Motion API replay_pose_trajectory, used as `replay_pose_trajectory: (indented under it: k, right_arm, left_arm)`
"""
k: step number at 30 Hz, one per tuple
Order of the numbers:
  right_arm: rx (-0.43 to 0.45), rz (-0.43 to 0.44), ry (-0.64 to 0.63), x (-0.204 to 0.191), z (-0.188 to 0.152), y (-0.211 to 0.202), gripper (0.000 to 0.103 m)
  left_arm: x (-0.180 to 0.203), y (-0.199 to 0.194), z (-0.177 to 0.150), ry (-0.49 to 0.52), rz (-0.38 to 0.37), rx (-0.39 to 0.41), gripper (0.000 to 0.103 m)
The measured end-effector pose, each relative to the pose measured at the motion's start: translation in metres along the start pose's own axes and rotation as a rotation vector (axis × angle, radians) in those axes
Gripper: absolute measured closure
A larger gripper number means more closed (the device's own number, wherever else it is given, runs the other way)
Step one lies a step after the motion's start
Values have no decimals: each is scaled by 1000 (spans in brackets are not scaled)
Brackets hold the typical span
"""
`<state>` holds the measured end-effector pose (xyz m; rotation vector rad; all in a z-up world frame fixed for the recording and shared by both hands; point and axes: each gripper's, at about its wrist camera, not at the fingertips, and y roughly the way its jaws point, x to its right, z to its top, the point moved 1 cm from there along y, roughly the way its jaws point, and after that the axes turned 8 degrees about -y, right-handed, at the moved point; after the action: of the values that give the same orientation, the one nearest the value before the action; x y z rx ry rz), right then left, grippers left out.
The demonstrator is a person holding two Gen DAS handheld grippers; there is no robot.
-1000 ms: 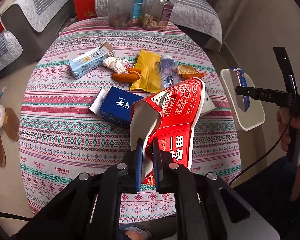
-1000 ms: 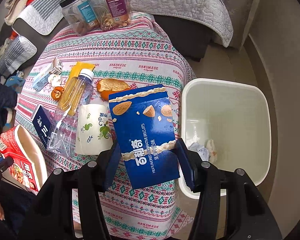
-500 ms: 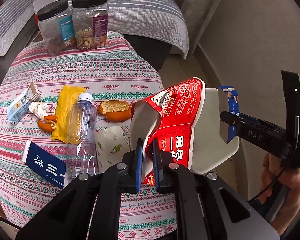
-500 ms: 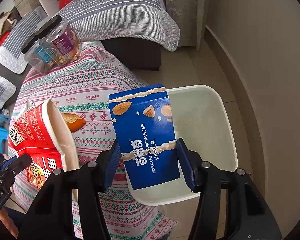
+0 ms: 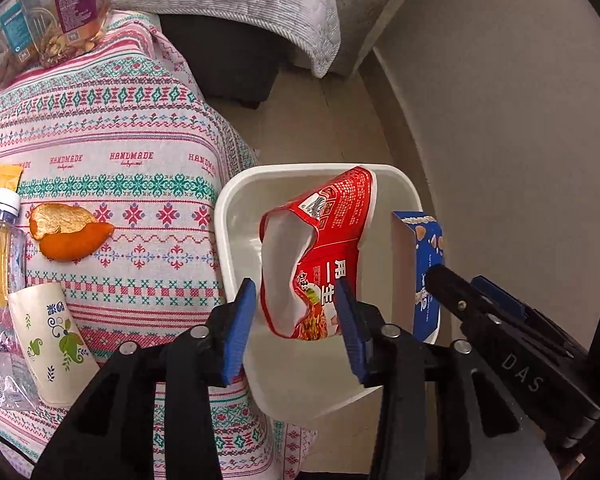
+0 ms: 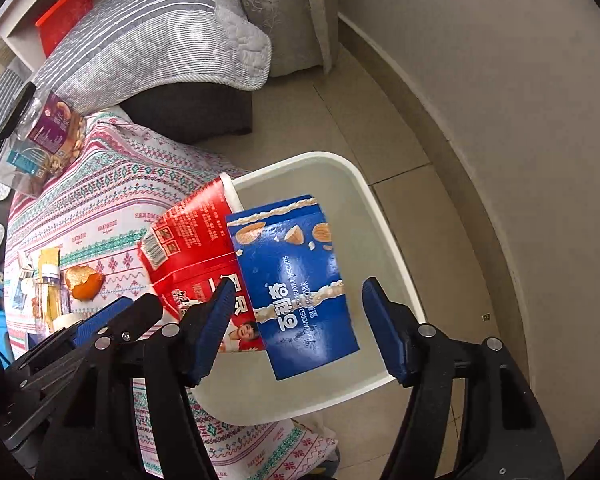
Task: Collect trash
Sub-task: 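Carry both boxes over the white bin and open both tools to drop them, then grasp the light blue milk carton with the left tool while the right tool grasps the orange peel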
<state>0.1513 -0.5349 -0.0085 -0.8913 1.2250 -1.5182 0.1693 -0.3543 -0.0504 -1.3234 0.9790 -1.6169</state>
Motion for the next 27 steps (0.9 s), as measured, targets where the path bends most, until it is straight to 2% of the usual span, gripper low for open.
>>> replay_pose_trajectory:
  k: [2,5,12,14,17,23,25,27]
  right_arm:
    - [8,12,13,4,1,-2,36]
    - [28,25,-10,-3,2,-6,34]
    - [60,52,-98,-38,8,-14,25]
    - [70,63,-136,-53,9,-17,15]
    - [100,70,-188,-72,8,-24,9]
    - [100,124,-277,-114,0,-21,9]
    - [94,128,-301,-131,-1,-19,9]
    - [86,156,-307,-143,-5,-17,9]
  left_arm:
    - [-5,-2,-3,18,-19,23,43]
    - [-17,-5,-8,24,-2,10,43]
    - [-66,-34,-22,19,106,13,40]
    - [-87,-49,-25,22,141,33,40]
    - [-128,-76,-24,-6,171,55,40]
    - [-228,-129,-15,-58,302,124,40]
    - [-266,-144,-12,-108,336,133,40]
    - [-302,-149,-7,-174,342,136,34]
